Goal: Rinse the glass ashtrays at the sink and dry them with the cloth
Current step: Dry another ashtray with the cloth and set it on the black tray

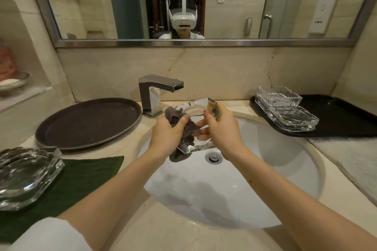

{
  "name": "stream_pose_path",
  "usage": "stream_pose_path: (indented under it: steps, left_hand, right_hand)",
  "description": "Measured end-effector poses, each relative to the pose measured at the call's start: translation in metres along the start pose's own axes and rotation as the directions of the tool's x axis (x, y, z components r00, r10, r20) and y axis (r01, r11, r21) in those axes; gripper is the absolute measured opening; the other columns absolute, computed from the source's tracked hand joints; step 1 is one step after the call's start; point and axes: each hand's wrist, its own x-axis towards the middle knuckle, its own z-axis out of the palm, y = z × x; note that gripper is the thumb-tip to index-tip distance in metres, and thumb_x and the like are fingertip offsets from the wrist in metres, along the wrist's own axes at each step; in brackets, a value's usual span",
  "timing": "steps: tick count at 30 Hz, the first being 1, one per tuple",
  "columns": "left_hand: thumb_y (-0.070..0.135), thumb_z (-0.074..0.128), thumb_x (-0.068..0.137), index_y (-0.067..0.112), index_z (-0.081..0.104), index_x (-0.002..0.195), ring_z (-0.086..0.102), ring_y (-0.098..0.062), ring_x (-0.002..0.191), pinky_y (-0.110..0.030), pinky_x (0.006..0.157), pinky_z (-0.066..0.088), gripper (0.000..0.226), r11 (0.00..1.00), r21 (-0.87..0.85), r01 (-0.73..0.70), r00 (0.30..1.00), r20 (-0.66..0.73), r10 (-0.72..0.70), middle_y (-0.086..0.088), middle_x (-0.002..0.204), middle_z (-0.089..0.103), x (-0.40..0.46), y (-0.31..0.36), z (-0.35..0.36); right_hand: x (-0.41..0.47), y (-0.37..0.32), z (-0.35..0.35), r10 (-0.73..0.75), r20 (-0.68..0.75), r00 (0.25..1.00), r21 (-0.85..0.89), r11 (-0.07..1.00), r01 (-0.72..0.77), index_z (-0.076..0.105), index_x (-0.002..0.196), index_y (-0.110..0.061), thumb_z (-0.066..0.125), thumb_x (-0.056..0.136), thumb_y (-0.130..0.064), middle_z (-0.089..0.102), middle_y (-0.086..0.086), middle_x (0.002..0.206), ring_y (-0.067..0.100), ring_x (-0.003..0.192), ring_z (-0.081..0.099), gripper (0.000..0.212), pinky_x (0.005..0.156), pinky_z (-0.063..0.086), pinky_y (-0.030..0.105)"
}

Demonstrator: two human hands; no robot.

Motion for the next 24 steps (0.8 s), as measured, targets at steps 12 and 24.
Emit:
stream_pose_path:
  steps: [12, 24]
  left_hand:
    - [0.009, 0.048, 0.094, 0.011, 0.054, 0.114, 0.06, -0.017, 0.09, -0.019, 0.065, 0.044, 0.022, 0.974, -0.194, 0.115, 0.993, 0.054, -0.106, -0.005, 0.101, 0.064, -0.018, 0.007, 0.02]
    - [0.01, 0.054, 0.092, 0.013, 0.051, 0.111, 0.06, -0.017, 0.095, -0.024, 0.079, 0.046, 0.02, 0.985, -0.161, 0.061, 0.993, 0.109, -0.044, 0.002, 0.094, 0.062, -0.012, 0.007, 0.009]
  right_hand:
    - [0.0, 0.007, 0.006, 0.087, -0.271, 0.959, 0.271, 0.962, -0.011, 0.048, 0.078, -0.02, 0.04, 0.098, -0.01, 0.058, 0.007, 0.069, 0.02, 0.059, 0.065, 0.024, 0.051, 0.049, 0.026]
    - [0.005, 0.008, 0.007, 0.095, -0.223, 0.97, 0.283, 0.959, -0.029, 0.044, 0.082, -0.023, 0.039, 0.099, -0.011, 0.06, 0.004, 0.071, 0.015, 0.063, 0.058, 0.022, 0.056, 0.046, 0.026]
